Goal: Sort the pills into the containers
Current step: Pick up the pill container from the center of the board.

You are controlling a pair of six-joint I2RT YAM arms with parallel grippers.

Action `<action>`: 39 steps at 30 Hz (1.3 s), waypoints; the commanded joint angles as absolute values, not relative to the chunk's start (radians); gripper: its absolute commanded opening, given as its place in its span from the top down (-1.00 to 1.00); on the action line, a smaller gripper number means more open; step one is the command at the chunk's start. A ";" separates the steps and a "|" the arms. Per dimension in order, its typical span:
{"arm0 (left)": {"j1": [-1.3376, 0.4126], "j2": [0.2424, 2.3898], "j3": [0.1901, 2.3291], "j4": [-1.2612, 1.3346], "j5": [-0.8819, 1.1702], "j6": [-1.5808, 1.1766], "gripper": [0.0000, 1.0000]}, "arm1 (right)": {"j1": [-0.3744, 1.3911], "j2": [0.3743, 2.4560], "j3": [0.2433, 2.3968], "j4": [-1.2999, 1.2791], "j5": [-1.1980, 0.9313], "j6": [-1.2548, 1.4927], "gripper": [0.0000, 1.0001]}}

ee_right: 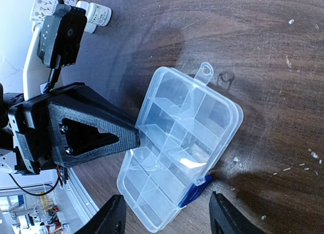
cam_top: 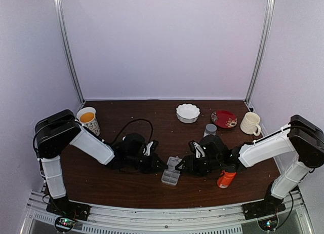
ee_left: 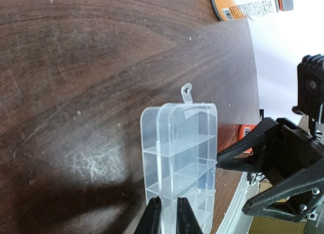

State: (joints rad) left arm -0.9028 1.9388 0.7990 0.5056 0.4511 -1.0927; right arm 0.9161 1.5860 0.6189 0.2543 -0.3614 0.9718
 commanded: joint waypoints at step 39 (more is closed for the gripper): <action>-0.809 2.094 0.574 0.870 0.519 -1.256 1.00 | 0.913 1.736 0.640 0.468 -0.464 1.090 -0.21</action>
State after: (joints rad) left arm -0.8330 2.0247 0.6170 0.9741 0.5484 -1.2610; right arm 0.9161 1.7153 0.6201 0.4473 -0.4610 1.0775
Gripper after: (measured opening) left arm 0.084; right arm 0.600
